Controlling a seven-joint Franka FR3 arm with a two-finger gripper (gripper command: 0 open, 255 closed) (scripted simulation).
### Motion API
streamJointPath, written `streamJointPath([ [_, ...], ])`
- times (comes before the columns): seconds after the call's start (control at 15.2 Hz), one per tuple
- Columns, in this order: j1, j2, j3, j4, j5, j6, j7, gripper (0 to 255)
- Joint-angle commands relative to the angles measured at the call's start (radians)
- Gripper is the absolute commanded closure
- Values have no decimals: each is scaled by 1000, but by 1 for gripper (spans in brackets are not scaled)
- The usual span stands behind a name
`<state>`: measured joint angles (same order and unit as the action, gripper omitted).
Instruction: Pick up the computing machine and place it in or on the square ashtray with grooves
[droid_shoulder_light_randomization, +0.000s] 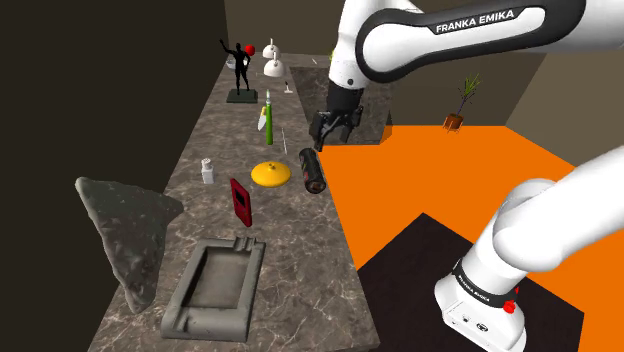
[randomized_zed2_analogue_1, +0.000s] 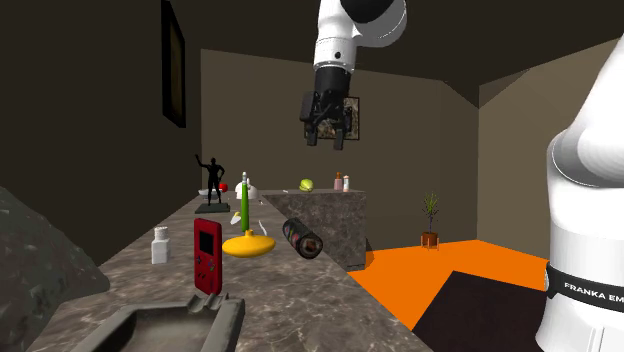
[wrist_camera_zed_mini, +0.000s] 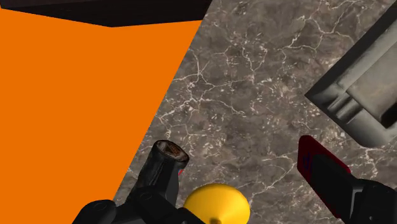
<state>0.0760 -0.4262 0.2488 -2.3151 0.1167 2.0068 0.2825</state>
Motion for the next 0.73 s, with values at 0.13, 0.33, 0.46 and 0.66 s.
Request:
streamJointPath([
  [0.13,5,136,65,52,-24,82,80,0],
  [0.33,8,244,108,104,-62,132,146,0],
  [0.46,13,319,133,146,-96,159,194,0],
  [0.66,26,436,161,217,-158,190,269,0],
])
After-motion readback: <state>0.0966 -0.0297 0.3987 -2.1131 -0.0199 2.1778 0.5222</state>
